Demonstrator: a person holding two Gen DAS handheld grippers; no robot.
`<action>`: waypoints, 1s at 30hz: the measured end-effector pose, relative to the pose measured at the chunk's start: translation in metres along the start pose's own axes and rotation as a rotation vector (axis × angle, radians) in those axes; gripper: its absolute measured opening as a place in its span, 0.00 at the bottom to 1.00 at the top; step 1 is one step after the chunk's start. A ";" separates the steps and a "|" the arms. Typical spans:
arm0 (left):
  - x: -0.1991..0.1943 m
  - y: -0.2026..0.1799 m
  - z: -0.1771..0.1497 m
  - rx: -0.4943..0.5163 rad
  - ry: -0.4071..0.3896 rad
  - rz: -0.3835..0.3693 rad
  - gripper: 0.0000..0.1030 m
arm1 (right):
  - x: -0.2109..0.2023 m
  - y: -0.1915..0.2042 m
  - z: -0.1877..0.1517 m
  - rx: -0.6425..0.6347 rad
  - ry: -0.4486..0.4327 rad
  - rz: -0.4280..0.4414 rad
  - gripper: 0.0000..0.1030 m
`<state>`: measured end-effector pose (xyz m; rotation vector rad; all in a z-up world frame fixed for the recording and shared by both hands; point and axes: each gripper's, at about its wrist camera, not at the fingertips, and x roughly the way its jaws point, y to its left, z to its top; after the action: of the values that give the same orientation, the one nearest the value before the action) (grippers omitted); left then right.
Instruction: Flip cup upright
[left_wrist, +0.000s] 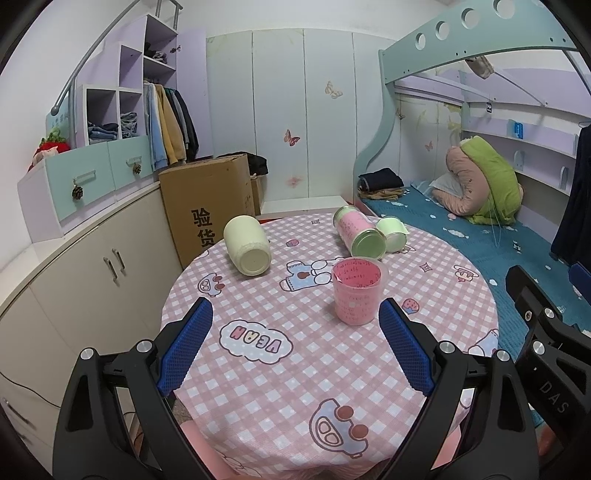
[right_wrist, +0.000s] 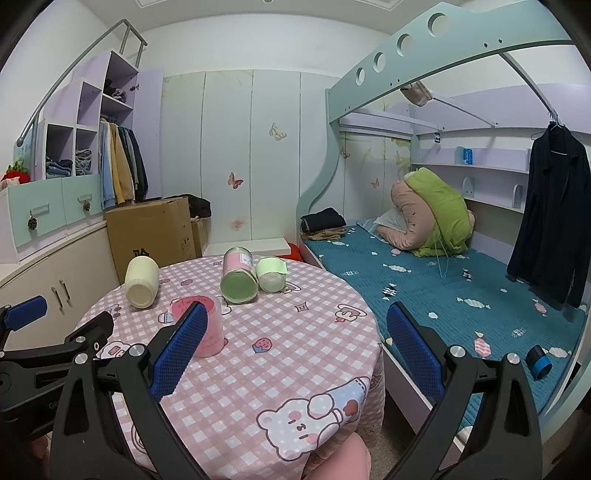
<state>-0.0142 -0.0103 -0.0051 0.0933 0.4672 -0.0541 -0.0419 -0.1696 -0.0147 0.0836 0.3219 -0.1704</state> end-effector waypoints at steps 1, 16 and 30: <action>0.000 0.000 0.000 0.000 0.000 0.000 0.89 | 0.000 0.000 0.000 -0.001 0.000 0.001 0.91; 0.001 0.002 -0.005 -0.002 0.000 0.008 0.89 | -0.001 0.003 0.002 -0.007 0.004 0.001 0.91; 0.011 0.003 -0.009 -0.011 0.046 -0.006 0.89 | 0.001 0.004 0.001 -0.014 0.004 -0.002 0.91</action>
<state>-0.0083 -0.0070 -0.0174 0.0820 0.5137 -0.0557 -0.0404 -0.1660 -0.0139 0.0695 0.3266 -0.1694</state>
